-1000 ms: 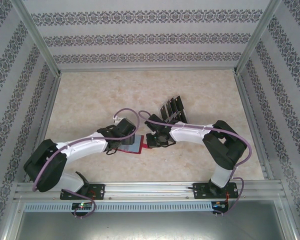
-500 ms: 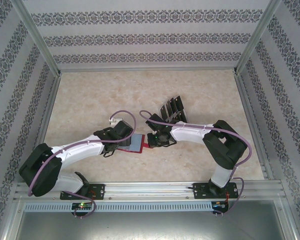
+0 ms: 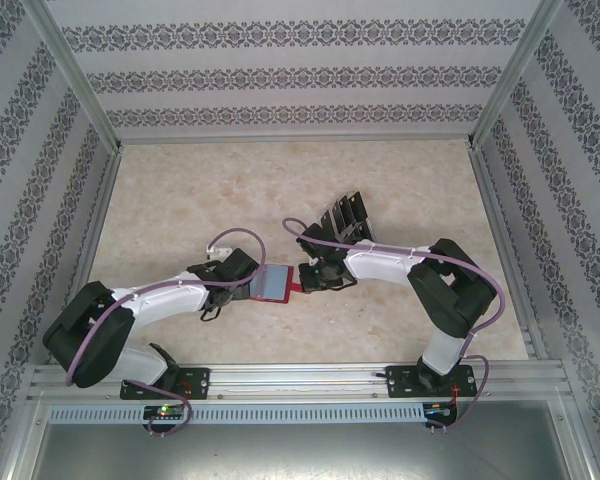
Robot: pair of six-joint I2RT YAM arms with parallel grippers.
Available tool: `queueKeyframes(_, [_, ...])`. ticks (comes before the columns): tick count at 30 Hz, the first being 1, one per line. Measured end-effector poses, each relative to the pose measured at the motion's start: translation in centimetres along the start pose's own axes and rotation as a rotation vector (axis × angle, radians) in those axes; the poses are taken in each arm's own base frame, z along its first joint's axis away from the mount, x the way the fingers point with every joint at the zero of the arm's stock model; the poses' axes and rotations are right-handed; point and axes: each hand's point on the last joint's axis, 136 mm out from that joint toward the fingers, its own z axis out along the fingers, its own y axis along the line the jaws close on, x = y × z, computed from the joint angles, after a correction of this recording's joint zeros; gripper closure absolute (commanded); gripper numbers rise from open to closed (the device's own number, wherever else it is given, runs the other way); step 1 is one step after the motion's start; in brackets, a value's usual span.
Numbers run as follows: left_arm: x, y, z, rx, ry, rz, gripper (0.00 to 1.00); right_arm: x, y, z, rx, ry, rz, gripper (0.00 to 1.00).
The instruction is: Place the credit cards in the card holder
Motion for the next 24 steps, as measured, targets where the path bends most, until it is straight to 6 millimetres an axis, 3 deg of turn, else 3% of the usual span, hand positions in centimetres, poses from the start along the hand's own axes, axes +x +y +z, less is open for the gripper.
queueKeyframes(7, [-0.2,0.2,-0.7,0.019,-0.015,-0.024,0.08,-0.4,-0.6,-0.3,0.009,0.003,-0.053,1.0])
queueKeyframes(14, [-3.1,-0.9,-3.5,0.119,-0.1,-0.073,0.08,-0.9,-0.2,-0.8,0.008,0.002,-0.118,1.0])
queueKeyframes(18, [-3.4,-2.3,-3.2,0.161,-0.096,-0.058,0.08,-1.4,0.2,-1.1,0.004,-0.004,-0.139,0.85])
queueKeyframes(24, [-2.0,-3.2,-1.5,0.166,-0.039,-0.034,0.08,-2.5,0.9,-2.0,-0.008,-0.019,-0.147,0.64])
